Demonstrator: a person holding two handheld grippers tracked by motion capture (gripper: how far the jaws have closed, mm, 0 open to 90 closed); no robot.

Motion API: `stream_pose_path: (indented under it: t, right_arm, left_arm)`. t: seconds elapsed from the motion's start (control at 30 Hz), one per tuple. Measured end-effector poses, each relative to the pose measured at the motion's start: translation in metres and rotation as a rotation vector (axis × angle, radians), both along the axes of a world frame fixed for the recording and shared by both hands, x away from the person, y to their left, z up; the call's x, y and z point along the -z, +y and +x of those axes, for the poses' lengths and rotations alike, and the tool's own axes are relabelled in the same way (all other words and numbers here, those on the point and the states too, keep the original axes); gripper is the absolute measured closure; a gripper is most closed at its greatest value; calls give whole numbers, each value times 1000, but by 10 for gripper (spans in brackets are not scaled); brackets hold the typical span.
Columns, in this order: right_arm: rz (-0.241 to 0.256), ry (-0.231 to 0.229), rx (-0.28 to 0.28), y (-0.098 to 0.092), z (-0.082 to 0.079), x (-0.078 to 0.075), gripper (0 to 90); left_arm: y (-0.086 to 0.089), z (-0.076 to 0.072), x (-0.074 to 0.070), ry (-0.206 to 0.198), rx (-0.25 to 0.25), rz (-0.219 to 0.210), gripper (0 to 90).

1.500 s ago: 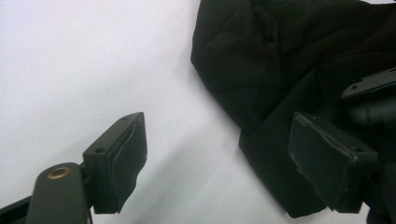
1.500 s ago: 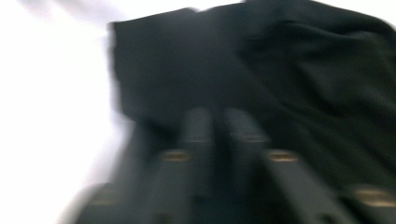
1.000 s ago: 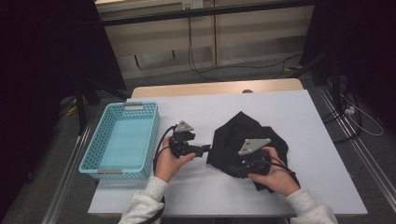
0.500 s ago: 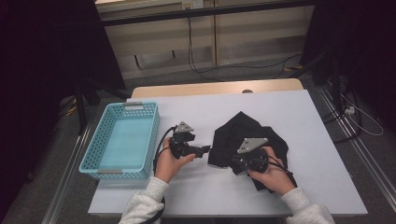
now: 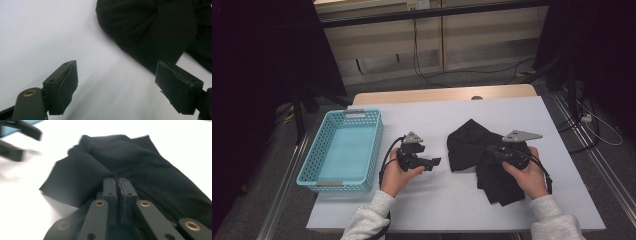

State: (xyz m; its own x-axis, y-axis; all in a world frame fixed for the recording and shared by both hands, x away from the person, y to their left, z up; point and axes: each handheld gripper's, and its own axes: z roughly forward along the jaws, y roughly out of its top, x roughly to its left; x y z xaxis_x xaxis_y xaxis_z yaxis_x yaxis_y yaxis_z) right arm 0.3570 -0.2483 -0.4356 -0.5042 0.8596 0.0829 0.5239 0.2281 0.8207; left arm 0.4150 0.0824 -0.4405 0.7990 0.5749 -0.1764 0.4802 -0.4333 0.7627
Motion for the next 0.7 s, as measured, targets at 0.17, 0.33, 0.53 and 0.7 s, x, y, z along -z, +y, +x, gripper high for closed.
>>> stream_pose_path:
  t: [0.17, 0.33, 0.53, 0.7]
  right_arm:
    - [19, 6, 77, -10, 2, 3, 860]
    - [27, -31, 106, -14, -1, -4, 860]
    - [45, -59, 147, -27, -4, -8, 860]
    - [45, -65, 178, -33, -8, -8, 860]
  left_arm:
    - [-9, -4, 3, -6, 28, 2, 182]
    - [-22, -7, 8, -13, 63, 13, 181]
    - [-40, -10, 15, -24, 106, 16, 188]
    - [-52, -9, 18, -35, 131, 19, 214]
